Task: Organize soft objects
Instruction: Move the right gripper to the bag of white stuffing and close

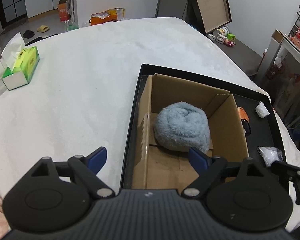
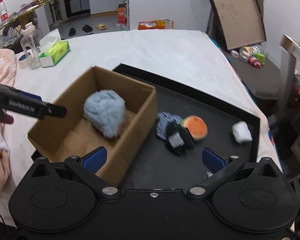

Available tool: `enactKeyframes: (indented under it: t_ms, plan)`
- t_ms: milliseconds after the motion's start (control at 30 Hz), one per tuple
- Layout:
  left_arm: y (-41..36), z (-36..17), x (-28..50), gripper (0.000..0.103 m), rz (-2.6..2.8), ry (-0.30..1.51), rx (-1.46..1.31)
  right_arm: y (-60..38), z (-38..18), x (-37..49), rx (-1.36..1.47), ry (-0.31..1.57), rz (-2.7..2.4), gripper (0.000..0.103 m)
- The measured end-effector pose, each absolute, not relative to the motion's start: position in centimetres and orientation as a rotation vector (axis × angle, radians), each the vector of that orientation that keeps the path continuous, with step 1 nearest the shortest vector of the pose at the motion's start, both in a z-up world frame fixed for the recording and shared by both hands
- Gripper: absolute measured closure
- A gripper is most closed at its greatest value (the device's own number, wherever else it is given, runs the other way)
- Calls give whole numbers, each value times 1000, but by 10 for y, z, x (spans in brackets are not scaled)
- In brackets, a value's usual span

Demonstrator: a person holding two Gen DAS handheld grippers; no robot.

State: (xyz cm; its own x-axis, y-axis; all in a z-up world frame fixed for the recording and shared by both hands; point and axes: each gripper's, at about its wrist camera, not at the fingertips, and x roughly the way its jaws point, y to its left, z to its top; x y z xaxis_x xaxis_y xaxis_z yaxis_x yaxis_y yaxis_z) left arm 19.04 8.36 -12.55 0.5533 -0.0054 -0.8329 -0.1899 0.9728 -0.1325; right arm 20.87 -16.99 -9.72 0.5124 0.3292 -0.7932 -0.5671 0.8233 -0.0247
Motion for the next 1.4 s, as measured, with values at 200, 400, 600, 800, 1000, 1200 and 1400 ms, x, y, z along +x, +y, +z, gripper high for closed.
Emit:
enactKeyframes:
  t_ms: [200, 400, 600, 800, 1000, 1200, 1400]
  plan:
    - [78, -122, 190, 15, 108, 978, -200, -198, -100, 202, -275, 899, 498, 0]
    - [69, -120, 190, 15, 92, 978, -175, -222, -103, 199, -269, 903, 456, 0]
    - [67, -119, 191, 15, 96, 978, -174, -245, -109, 199, -254, 900, 411, 0]
    - [65, -118, 192, 15, 94, 973, -162, -258, -123, 203, -255, 908, 390, 1]
    - [64, -120, 195, 15, 81, 984, -154, -266, -138, 215, -212, 935, 372, 10]
    - [67, -125, 198, 15, 107, 994, -122, -267, -154, 226, -199, 956, 363, 14]
    - [69, -129, 200, 15, 77, 1008, -127, -269, -171, 240, -176, 997, 338, 19]
